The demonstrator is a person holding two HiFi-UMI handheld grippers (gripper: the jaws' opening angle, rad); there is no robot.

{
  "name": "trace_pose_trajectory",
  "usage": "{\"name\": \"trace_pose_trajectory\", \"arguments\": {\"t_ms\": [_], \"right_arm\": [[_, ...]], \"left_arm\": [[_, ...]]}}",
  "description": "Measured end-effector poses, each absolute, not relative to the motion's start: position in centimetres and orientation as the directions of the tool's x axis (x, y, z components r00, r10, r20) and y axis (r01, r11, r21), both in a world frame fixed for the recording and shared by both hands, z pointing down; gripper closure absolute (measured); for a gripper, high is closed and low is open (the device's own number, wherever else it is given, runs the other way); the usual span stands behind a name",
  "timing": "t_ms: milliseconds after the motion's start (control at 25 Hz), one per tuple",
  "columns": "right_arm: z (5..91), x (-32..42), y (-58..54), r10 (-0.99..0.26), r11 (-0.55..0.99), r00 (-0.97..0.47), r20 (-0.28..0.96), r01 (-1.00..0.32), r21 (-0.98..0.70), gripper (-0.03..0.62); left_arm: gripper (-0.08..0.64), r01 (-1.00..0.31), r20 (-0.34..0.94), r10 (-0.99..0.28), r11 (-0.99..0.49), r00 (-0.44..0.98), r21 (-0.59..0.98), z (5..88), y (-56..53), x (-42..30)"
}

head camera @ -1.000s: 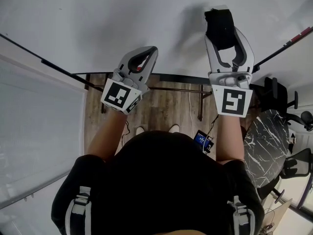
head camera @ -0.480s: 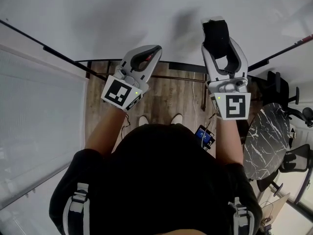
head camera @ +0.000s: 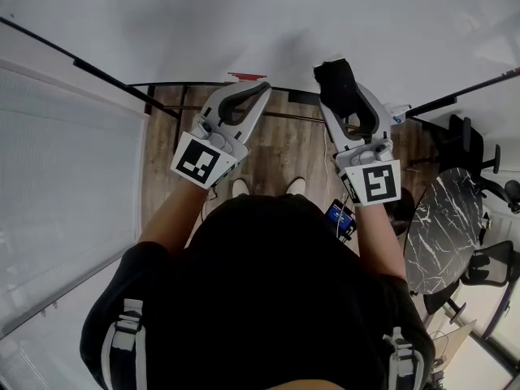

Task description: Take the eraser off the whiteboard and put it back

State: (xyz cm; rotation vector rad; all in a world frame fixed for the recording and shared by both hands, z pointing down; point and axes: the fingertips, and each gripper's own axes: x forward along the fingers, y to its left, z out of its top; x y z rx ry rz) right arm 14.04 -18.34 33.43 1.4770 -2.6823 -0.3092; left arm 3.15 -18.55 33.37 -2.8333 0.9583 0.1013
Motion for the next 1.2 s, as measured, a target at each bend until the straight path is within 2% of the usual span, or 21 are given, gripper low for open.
{"name": "trace_pose_trajectory", "arguments": {"t_ms": [280,520,1200], "right_arm": [[37.2,12.9,-16.9,-0.824,0.564,-0.567,0.006,-0.819,0.105,0.364],[39.0,13.0,-16.6,-0.816,0.578,-0.577,0.037,-0.812,0.082,0.364],[40.6,13.7,-16.9,-0.826,0.563,-0.559,0.069,-0.824,0.061,0.364]], "left_arm": [[0.555,-0.6,-0.031,-0.599,-0.797,0.8,-0.073,36.8,-17.5,2.6],[0.555,-0.594,0.01,-0.595,-0.803,0.804,-0.055,38.7,-17.1,3.1],[0.555,-0.59,0.025,-0.592,-0.806,0.806,-0.045,39.6,-17.9,3.2]]}}
